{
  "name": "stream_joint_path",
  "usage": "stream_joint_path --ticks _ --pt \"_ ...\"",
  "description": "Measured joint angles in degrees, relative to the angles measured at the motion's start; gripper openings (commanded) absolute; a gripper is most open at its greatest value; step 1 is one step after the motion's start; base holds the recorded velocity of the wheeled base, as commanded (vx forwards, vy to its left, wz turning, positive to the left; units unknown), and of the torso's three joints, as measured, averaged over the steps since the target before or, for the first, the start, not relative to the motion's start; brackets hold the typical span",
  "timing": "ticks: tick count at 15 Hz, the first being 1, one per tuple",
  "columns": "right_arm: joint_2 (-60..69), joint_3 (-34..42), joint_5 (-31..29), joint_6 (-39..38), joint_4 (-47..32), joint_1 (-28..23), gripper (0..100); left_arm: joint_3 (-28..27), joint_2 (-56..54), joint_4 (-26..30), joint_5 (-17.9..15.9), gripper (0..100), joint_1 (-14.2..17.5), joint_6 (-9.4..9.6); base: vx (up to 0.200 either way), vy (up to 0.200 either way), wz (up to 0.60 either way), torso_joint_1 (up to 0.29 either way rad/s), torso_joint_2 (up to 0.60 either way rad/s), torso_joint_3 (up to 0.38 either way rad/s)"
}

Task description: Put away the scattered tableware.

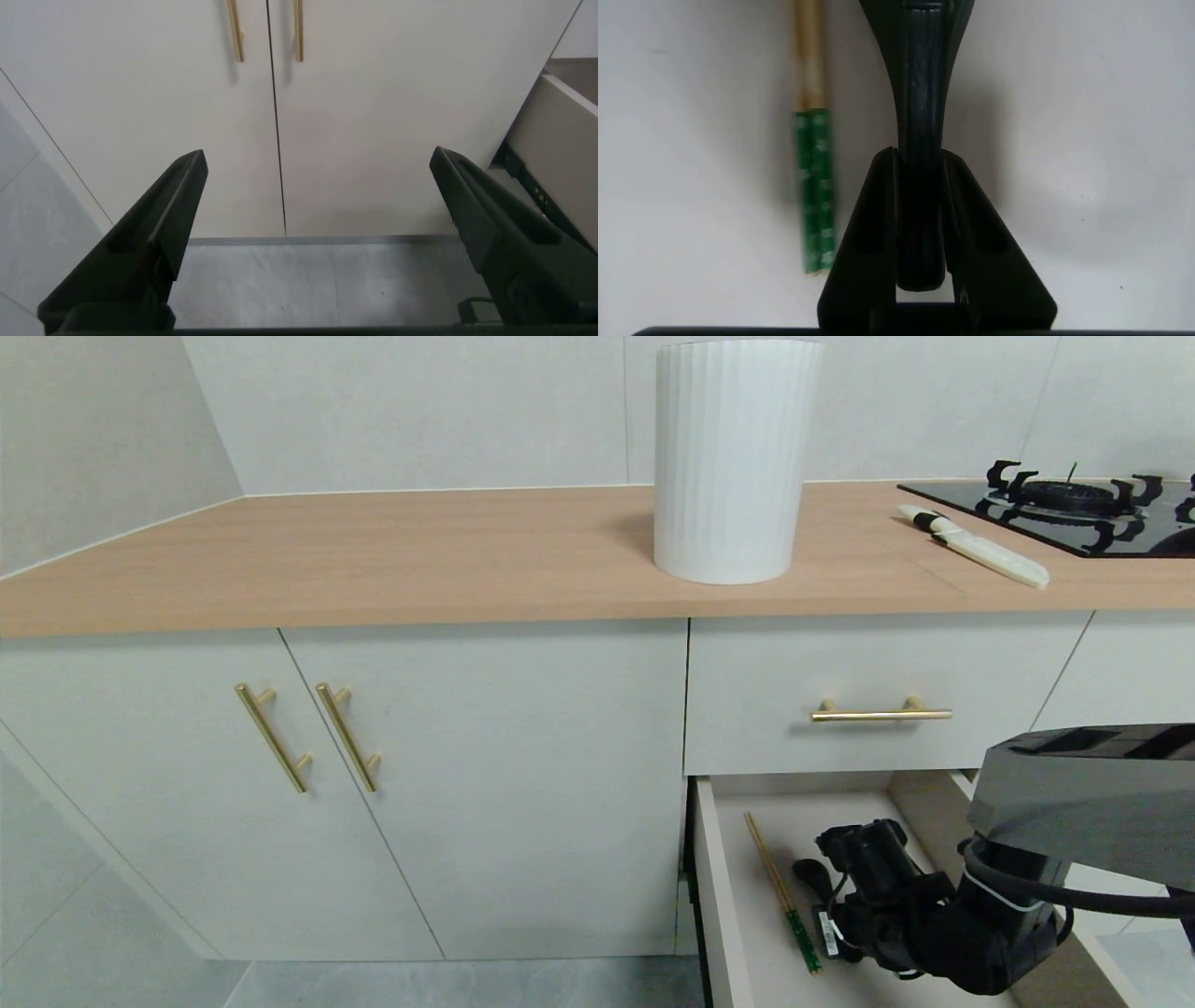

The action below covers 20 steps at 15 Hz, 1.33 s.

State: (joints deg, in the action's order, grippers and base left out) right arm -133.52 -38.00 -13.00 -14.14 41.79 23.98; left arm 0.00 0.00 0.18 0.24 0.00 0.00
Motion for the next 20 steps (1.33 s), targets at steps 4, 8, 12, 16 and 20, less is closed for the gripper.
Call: stream_joint_path --ticks 4,8,12,16,20 --pt "-0.5 0.0 0.0 0.1 1.8 0.0 0 0.0 0.0 0.0 0.0 100 0.0 0.00 0.000 0.000 0.00 0.000 0.00 0.000" --pt "-0.5 0.2 -0.1 0.1 1.9 -0.1 0 0.0 0.0 0.0 0.0 100 0.0 0.00 0.000 0.000 0.00 0.000 0.00 0.000" --pt "-0.2 0.3 -0.1 0.0 2.0 -0.1 100 0.0 0.0 0.0 0.0 100 0.0 0.00 0.000 0.000 0.00 0.000 0.00 0.000" --pt "0.5 0.5 -0.1 0.1 1.9 -0.1 100 0.0 0.0 0.0 0.0 100 0.0 0.00 0.000 0.000 0.00 0.000 0.00 0.000" --pt "3.5 1.4 -0.1 0.3 1.4 -0.1 100 0.0 0.0 0.0 0.0 100 0.0 0.00 0.000 0.000 0.00 0.000 0.00 0.000"
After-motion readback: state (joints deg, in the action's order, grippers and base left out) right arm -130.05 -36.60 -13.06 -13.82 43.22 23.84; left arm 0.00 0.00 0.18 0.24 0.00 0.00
